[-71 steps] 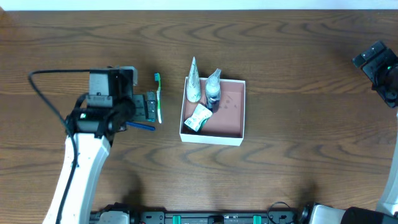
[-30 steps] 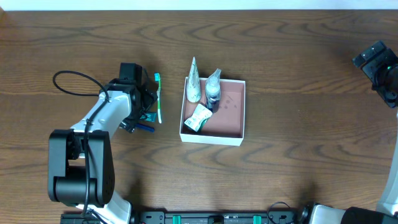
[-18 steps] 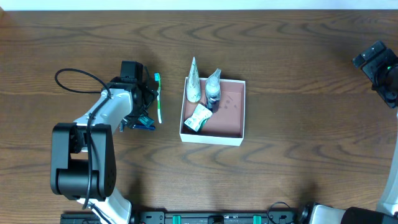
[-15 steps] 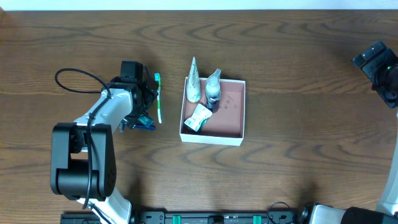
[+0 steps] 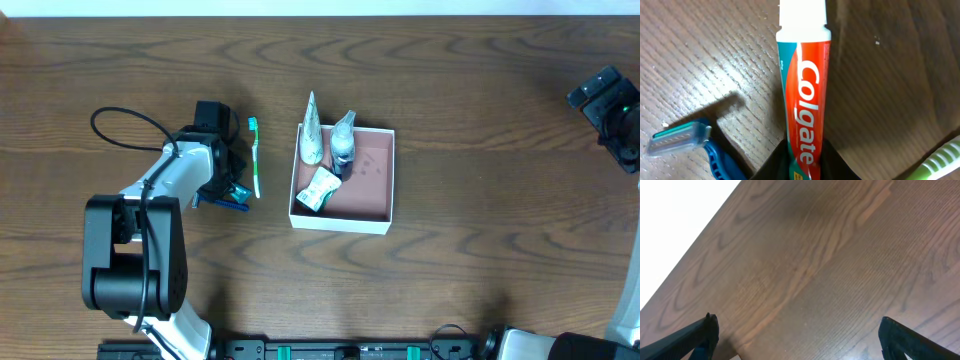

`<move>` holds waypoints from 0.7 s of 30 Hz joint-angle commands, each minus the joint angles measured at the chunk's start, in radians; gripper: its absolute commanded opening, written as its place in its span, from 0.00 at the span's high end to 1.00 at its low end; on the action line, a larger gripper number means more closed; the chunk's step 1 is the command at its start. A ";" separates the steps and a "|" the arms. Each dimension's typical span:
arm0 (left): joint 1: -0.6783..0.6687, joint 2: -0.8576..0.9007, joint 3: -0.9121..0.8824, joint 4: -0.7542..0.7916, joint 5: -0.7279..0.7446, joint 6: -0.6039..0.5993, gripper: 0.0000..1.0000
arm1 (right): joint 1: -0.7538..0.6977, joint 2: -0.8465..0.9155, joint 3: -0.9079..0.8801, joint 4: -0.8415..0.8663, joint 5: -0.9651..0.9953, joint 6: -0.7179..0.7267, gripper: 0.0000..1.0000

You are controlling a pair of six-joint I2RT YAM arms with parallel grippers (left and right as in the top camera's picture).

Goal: Pack container
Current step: 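Close the left gripper on the Colgate toothpaste tube and lift it, then carry the toothpaste over the box and lower it inside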

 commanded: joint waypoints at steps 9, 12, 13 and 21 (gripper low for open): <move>0.003 -0.002 0.034 -0.098 0.015 0.181 0.81 | -0.006 -0.002 0.005 0.000 0.001 -0.016 0.01; 0.003 -0.050 0.083 -0.139 0.018 0.256 0.81 | -0.006 -0.002 0.005 0.000 0.001 -0.016 0.01; 0.003 -0.071 0.106 -0.158 0.018 0.284 0.81 | -0.006 -0.002 0.005 0.000 0.001 -0.016 0.01; -0.006 -0.278 0.306 -0.326 0.022 0.463 0.81 | -0.006 -0.002 0.005 0.000 0.001 -0.016 0.01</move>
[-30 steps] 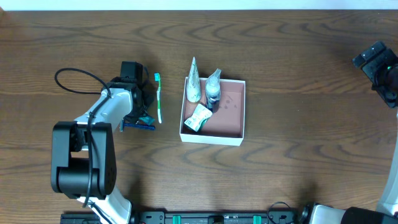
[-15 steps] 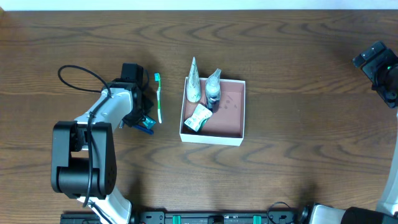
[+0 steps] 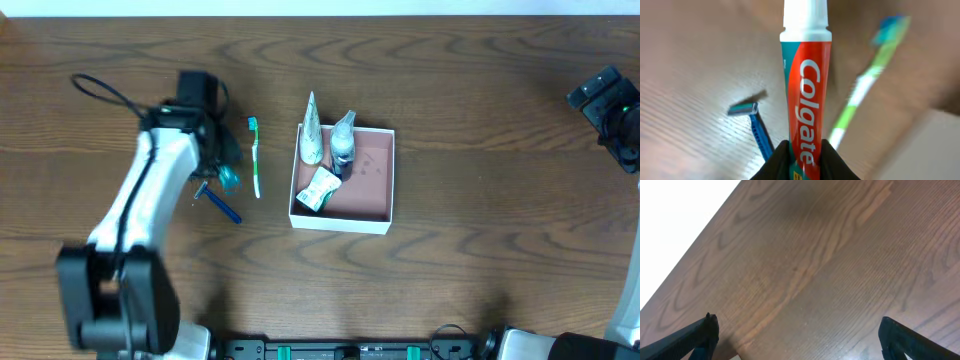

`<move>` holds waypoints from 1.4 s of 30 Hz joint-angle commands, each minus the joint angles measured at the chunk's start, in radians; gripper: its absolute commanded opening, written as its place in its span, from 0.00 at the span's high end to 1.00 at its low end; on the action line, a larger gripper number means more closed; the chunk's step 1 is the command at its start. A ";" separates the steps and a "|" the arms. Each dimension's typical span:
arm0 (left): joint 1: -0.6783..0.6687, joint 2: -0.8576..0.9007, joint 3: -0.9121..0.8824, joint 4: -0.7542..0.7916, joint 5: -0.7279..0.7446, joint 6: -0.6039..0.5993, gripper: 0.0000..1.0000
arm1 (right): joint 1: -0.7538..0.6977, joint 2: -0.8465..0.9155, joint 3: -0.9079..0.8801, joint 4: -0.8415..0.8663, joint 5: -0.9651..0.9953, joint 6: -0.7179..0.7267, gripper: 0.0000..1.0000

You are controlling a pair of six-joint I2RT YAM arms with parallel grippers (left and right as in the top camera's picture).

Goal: Pack container
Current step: 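Carry the toothpaste over the box and lower it inside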

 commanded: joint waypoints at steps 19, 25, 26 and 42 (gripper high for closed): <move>-0.609 -0.234 0.111 -0.049 -0.033 0.203 0.81 | -0.006 -0.002 0.005 0.000 0.001 -0.016 0.01; -0.719 -0.103 0.111 0.005 -0.039 0.201 0.81 | -0.006 -0.002 0.005 0.000 0.001 -0.016 0.01; -0.732 -0.079 0.111 0.020 -0.039 0.196 0.81 | -0.006 -0.002 0.005 0.000 0.001 -0.016 0.01; -0.759 0.157 0.111 0.135 -0.101 0.027 0.81 | -0.006 -0.002 0.005 0.000 0.000 -0.016 0.01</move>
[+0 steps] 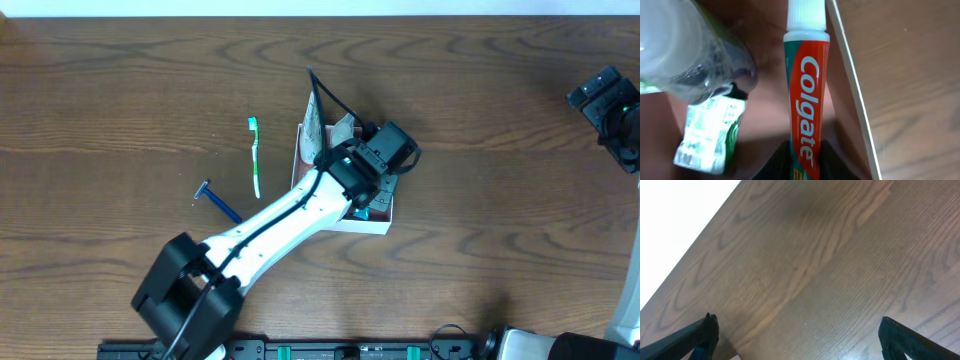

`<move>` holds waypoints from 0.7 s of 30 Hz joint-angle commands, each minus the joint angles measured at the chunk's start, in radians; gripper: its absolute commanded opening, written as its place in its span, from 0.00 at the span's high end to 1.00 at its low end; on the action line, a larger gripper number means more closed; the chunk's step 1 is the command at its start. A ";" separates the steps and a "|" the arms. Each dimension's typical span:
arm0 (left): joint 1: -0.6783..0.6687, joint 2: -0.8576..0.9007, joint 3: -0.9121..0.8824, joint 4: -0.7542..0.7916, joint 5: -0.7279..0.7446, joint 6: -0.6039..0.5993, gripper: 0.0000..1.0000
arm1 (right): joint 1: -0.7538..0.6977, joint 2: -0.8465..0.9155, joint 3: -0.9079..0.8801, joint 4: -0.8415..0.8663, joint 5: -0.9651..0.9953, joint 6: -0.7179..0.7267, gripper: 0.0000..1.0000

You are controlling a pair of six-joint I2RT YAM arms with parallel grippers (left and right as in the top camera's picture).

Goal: Pack container
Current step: 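Carry the toothpaste over the box and lower it inside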

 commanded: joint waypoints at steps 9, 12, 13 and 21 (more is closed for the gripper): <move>0.003 0.025 0.009 0.022 -0.192 -0.253 0.80 | -0.006 -0.002 0.005 0.000 0.000 -0.016 0.01; 0.003 0.037 0.009 0.036 -0.192 -0.253 0.80 | -0.006 -0.002 0.005 0.000 0.000 -0.016 0.01; 0.003 0.045 0.009 0.039 -0.192 -0.253 0.80 | -0.006 -0.002 0.005 0.000 0.000 -0.016 0.01; 0.003 0.119 0.009 0.042 -0.192 -0.254 0.80 | -0.006 -0.002 0.005 0.000 0.000 -0.016 0.01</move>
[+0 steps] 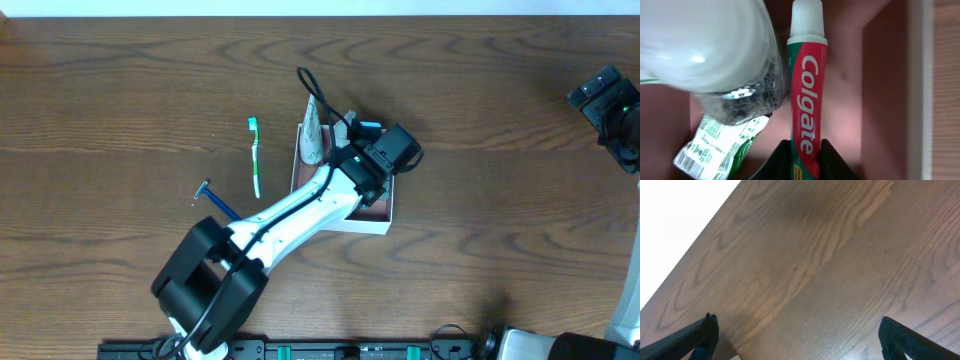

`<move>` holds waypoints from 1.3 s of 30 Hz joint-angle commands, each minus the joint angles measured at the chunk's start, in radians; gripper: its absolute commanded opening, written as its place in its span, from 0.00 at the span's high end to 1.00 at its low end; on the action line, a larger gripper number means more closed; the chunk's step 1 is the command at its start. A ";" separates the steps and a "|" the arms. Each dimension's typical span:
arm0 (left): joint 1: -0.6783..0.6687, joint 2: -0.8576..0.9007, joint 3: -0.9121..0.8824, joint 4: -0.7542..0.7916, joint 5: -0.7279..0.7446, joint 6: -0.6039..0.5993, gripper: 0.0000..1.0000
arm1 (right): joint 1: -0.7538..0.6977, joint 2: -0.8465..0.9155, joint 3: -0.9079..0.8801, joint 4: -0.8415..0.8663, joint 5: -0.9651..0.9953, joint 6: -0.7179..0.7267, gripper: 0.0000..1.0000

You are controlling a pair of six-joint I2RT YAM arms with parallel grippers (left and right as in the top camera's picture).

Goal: Pack container
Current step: 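Carry the toothpaste over the box and lower it inside, then open the left gripper and move it back to the toothbrush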

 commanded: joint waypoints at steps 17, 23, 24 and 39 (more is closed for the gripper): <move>0.003 0.086 0.009 0.021 -0.023 -0.034 0.61 | -0.006 -0.002 0.005 0.000 0.001 -0.016 0.01; 0.002 0.081 0.010 0.028 -0.022 -0.034 0.60 | -0.006 -0.002 0.005 0.000 0.001 -0.016 0.01; 0.002 0.076 0.011 0.026 -0.018 -0.025 0.60 | -0.006 -0.002 0.005 0.000 0.001 -0.016 0.01; 0.002 -0.407 0.031 -0.131 0.015 0.057 0.59 | -0.006 -0.002 0.005 0.000 0.001 -0.016 0.01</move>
